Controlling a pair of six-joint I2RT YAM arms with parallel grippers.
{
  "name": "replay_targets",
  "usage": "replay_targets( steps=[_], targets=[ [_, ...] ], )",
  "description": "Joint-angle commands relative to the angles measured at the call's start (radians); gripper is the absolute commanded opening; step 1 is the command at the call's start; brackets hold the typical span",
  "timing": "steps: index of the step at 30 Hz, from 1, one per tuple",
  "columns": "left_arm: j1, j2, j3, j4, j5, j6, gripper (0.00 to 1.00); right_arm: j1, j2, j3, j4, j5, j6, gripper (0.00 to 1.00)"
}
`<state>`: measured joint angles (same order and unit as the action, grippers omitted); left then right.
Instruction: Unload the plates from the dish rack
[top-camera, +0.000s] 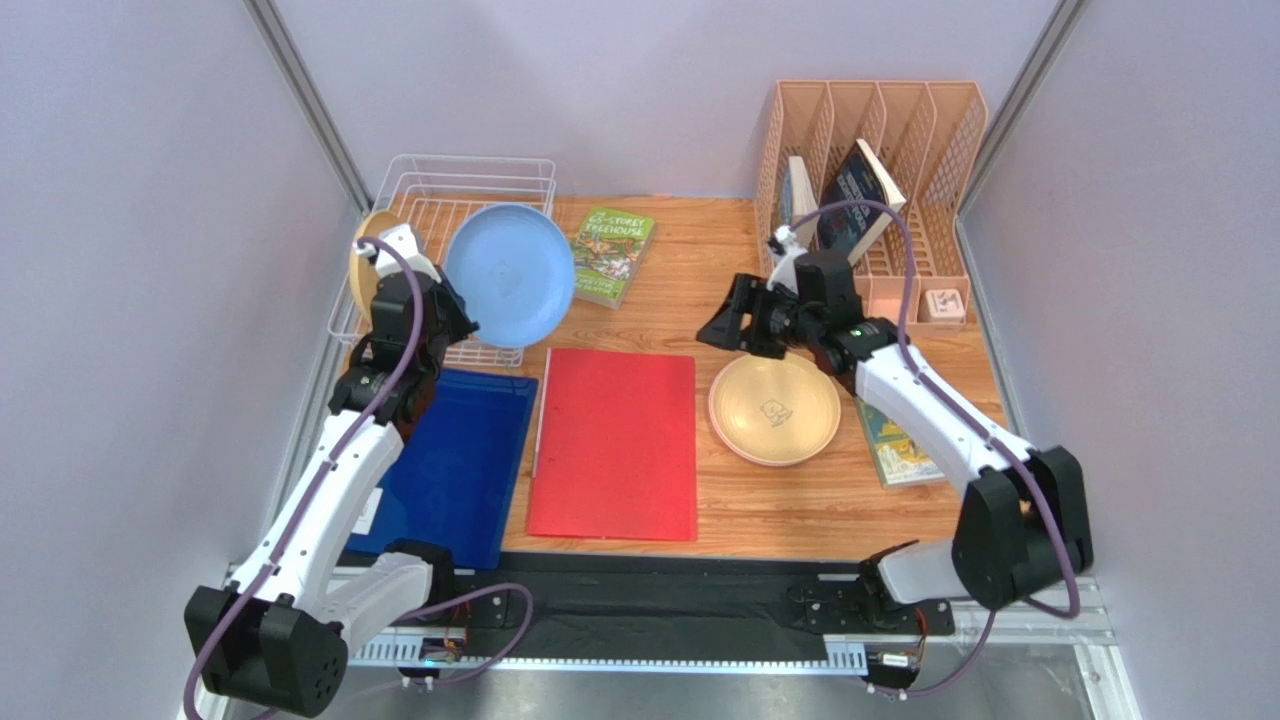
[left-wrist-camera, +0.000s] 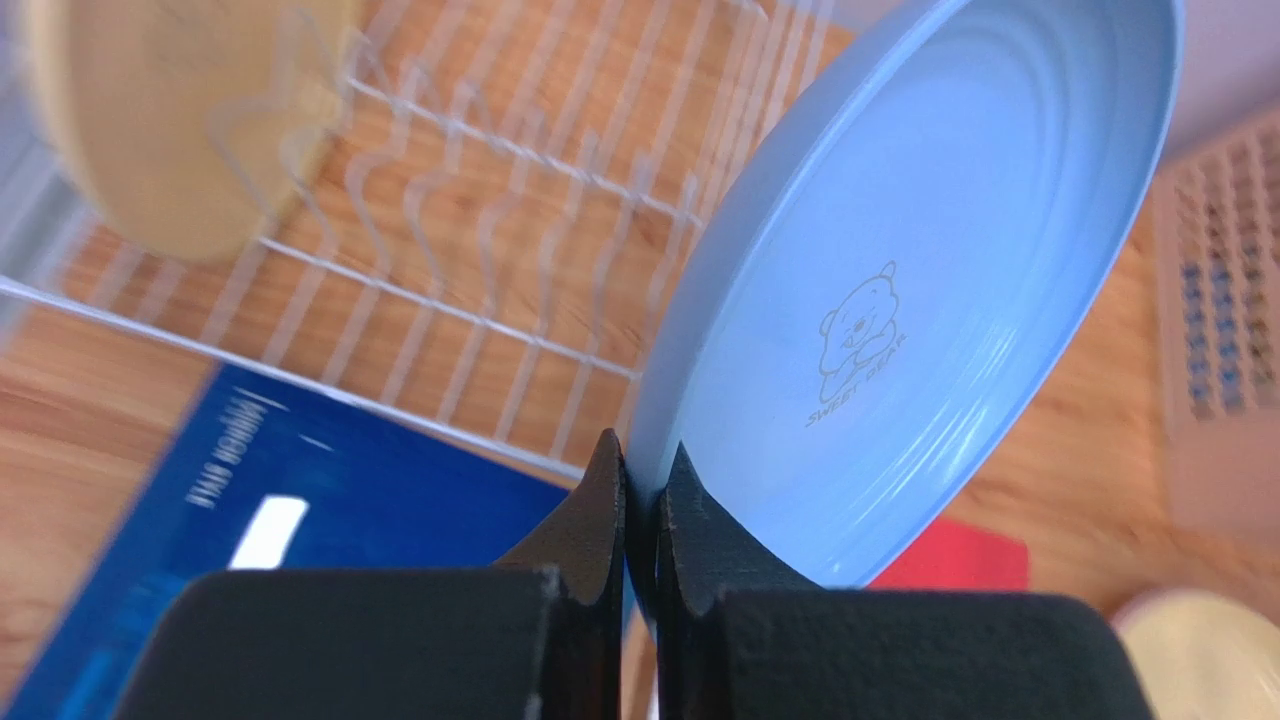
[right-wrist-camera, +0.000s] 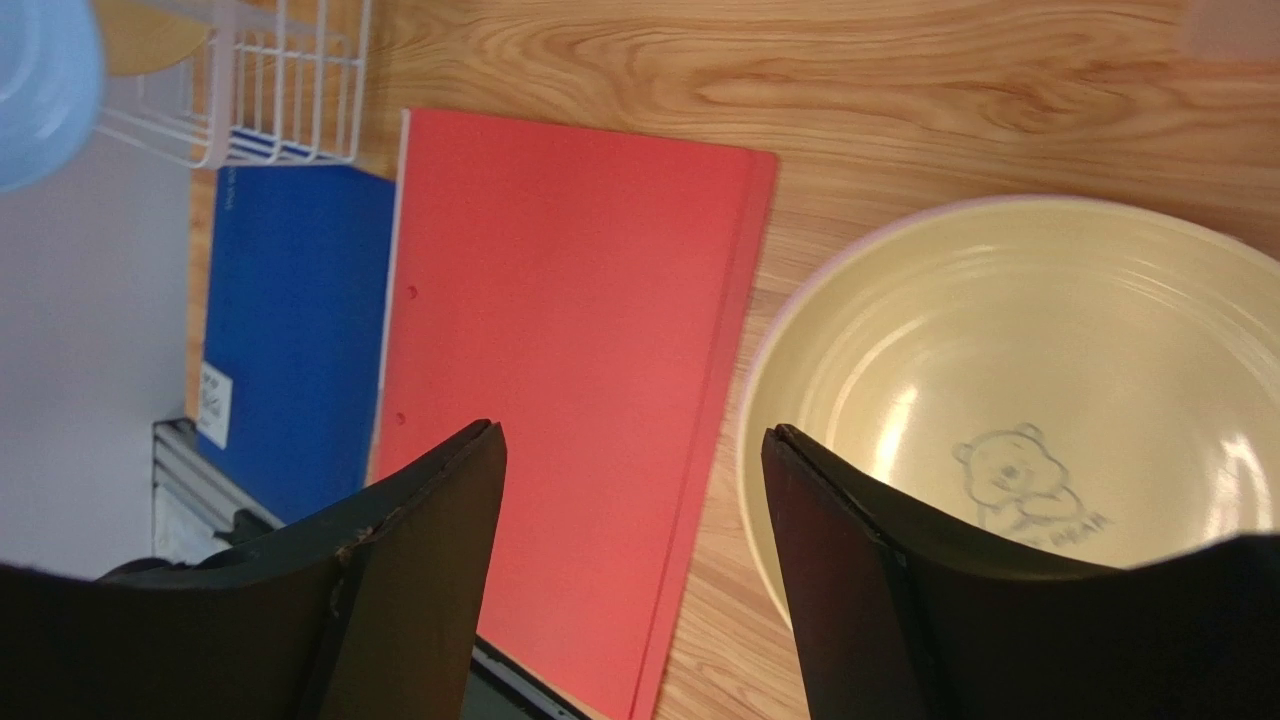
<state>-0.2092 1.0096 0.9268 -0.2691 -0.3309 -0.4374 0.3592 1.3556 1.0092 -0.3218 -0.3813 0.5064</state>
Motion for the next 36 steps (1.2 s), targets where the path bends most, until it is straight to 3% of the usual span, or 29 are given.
replay_targets(
  steps=[1,15,16,17,19,20,21,22,23,25,26,30,36],
  targets=[
    [-0.004,-0.02,-0.066,0.05,0.298,-0.179,0.0,0.066,0.137,0.127,0.199,-0.106,0.063,0.69],
    [-0.004,0.001,-0.14,0.156,0.49,-0.279,0.0,0.178,0.485,0.431,0.293,-0.168,0.15,0.65],
    [-0.004,0.001,-0.144,0.163,0.515,-0.282,0.0,0.179,0.493,0.44,0.284,-0.165,0.146,0.61],
    [-0.004,0.001,-0.152,0.168,0.52,-0.284,0.0,0.184,0.504,0.445,0.273,-0.165,0.144,0.43],
    [-0.004,-0.011,-0.166,0.169,0.514,-0.285,0.0,0.182,0.498,0.428,0.271,-0.148,0.138,0.24],
    [-0.004,-0.017,-0.166,0.162,0.506,-0.276,0.0,0.182,0.485,0.414,0.264,-0.134,0.13,0.08],
    [-0.004,-0.034,-0.167,0.15,0.498,-0.268,0.07,0.182,0.455,0.382,0.256,-0.101,0.121,0.02],
    [-0.004,-0.045,-0.167,0.142,0.471,-0.262,0.21,0.181,0.433,0.367,0.244,-0.079,0.112,0.0],
    [-0.004,-0.063,-0.166,0.136,0.458,-0.244,0.56,0.173,0.412,0.347,0.212,-0.058,0.098,0.0],
    [-0.004,-0.086,-0.158,0.102,0.402,-0.206,0.64,0.159,0.332,0.28,0.179,0.007,0.09,0.0],
    [-0.004,-0.107,-0.155,0.09,0.38,-0.19,0.74,0.138,0.303,0.254,0.149,0.033,0.087,0.0],
    [-0.004,-0.158,-0.135,0.027,0.259,-0.123,0.81,0.043,0.113,0.097,0.066,0.126,0.083,0.0],
    [-0.004,-0.198,-0.115,0.004,0.069,0.005,0.83,-0.138,-0.177,-0.081,-0.195,0.254,0.058,0.03]
  ],
)
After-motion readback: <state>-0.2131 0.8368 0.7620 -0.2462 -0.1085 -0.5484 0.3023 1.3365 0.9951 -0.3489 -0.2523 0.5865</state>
